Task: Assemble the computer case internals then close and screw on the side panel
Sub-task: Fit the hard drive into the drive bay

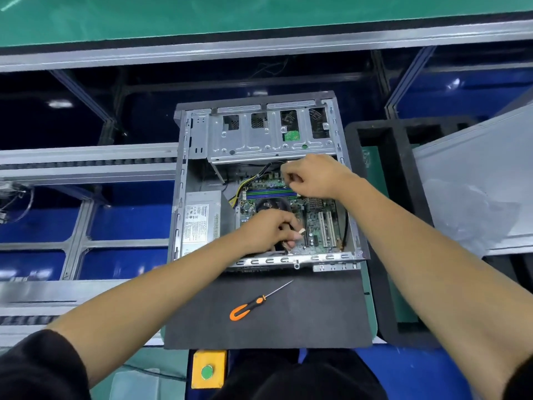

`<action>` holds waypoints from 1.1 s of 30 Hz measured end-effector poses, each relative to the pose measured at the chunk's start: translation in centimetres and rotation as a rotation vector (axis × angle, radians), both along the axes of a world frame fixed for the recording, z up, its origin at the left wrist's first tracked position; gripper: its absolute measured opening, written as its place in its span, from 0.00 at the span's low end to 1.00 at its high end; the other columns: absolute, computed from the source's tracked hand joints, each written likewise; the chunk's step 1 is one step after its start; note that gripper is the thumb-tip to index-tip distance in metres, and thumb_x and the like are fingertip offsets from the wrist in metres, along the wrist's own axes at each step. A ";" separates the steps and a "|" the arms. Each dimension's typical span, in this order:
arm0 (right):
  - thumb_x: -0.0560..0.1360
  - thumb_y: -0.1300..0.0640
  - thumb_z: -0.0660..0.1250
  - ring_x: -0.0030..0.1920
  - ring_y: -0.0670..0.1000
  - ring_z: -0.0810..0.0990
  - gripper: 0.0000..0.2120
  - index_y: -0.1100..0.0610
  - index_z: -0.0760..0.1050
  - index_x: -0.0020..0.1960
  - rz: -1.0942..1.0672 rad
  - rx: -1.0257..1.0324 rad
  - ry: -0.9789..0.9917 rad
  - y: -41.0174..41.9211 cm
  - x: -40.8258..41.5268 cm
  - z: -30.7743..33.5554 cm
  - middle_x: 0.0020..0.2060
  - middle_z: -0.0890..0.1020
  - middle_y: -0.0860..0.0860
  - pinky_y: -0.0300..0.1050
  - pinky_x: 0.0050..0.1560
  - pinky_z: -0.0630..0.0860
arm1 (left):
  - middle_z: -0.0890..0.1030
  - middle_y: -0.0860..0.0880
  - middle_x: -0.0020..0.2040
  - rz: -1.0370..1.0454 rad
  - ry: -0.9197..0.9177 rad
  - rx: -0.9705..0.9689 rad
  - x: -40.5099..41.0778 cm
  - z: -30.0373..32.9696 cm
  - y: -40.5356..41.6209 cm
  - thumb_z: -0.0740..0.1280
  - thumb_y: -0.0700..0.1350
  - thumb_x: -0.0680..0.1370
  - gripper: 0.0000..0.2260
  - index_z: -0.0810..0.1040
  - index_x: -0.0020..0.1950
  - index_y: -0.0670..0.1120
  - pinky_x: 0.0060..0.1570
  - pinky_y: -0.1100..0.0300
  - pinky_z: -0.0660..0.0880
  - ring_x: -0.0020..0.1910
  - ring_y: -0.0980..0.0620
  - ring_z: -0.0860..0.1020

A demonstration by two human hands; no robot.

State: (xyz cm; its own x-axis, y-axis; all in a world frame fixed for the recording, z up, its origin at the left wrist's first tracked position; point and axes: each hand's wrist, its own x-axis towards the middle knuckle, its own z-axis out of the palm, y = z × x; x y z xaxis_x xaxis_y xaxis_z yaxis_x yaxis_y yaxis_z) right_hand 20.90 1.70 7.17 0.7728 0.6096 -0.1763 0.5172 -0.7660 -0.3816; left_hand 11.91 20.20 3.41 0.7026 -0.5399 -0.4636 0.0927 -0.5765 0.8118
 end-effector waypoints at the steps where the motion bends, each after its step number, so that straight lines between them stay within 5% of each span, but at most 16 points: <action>1: 0.72 0.56 0.61 0.33 0.42 0.72 0.06 0.45 0.73 0.45 -0.018 0.014 -0.002 0.0 0.0 -0.1 0.31 0.77 0.42 0.42 0.33 0.64 | 0.84 0.55 0.35 -0.049 -0.078 0.062 0.0 0.0 -0.1 0.71 0.45 0.80 0.02 0.81 0.48 0.48 0.29 0.75 0.68 0.33 0.65 0.81; 3: 0.72 0.56 0.61 0.34 0.47 0.75 0.06 0.47 0.75 0.46 -0.057 0.049 -0.005 -0.1 0.0 -0.2 0.32 0.79 0.44 0.44 0.35 0.69 | 0.84 0.57 0.38 -0.207 -0.292 0.230 0.2 0.2 -0.3 0.68 0.52 0.81 0.05 0.80 0.47 0.53 0.32 0.70 0.67 0.36 0.65 0.79; 5: 0.72 0.56 0.61 0.36 0.50 0.76 0.07 0.48 0.76 0.46 -0.081 0.075 -0.004 -0.1 0.0 -0.2 0.33 0.80 0.45 0.45 0.37 0.71 | 0.84 0.53 0.45 -0.316 -0.428 0.348 0.4 0.5 -0.6 0.66 0.54 0.82 0.06 0.79 0.50 0.53 0.37 0.61 0.69 0.43 0.54 0.80; 10: 0.72 0.57 0.60 0.35 0.52 0.75 0.05 0.50 0.73 0.43 -0.069 0.093 -0.026 0.0 -0.3 -0.2 0.31 0.77 0.46 0.45 0.35 0.68 | 0.82 0.45 0.46 -0.375 -0.469 0.386 0.9 1.2 -2.4 0.67 0.48 0.82 0.08 0.72 0.56 0.45 0.44 0.50 0.77 0.46 0.42 0.80; 15: 0.72 0.56 0.60 0.36 0.52 0.74 0.04 0.49 0.72 0.41 -0.126 0.163 -0.019 -0.2 -0.2 0.0 0.30 0.76 0.45 0.45 0.36 0.64 | 0.78 0.52 0.38 -0.382 -0.434 0.387 1.3 1.6 -3.3 0.70 0.47 0.79 0.07 0.73 0.47 0.50 0.39 0.54 0.74 0.41 0.46 0.78; 20: 0.72 0.56 0.59 0.35 0.52 0.74 0.04 0.47 0.70 0.41 -0.117 0.185 -0.022 -0.2 -0.3 -0.1 0.29 0.75 0.43 0.44 0.35 0.65 | 0.80 0.49 0.42 -0.557 -0.429 0.655 1.8 2.2 -4.6 0.73 0.45 0.75 0.04 0.78 0.45 0.51 0.40 0.58 0.67 0.46 0.45 0.80; 26: 0.71 0.55 0.59 0.37 0.54 0.75 0.04 0.48 0.71 0.42 -0.118 0.181 -0.023 -0.2 -0.2 0.0 0.31 0.77 0.45 0.46 0.36 0.69 | 0.82 0.50 0.53 -0.856 -0.700 1.013 1.3 2.1 -6.6 0.70 0.45 0.78 0.03 0.80 0.51 0.50 0.59 0.49 0.62 0.64 0.45 0.71; 30: 0.72 0.55 0.59 0.37 0.53 0.76 0.04 0.48 0.72 0.42 -0.129 0.191 -0.018 -0.3 -0.2 0.1 0.31 0.77 0.45 0.46 0.36 0.70 | 0.76 0.52 0.63 -0.915 -0.728 0.978 1.1 1.5 -7.1 0.68 0.48 0.79 0.09 0.81 0.58 0.51 0.66 0.46 0.60 0.70 0.41 0.64; 33: 0.72 0.56 0.59 0.37 0.53 0.76 0.05 0.48 0.72 0.41 -0.128 0.206 -0.014 -0.3 -0.3 0.2 0.31 0.76 0.45 0.45 0.36 0.70 | 0.80 0.52 0.55 -0.912 -0.649 0.916 1.4 1.1 -7.2 0.66 0.47 0.81 0.07 0.78 0.58 0.52 0.70 0.42 0.56 0.68 0.44 0.67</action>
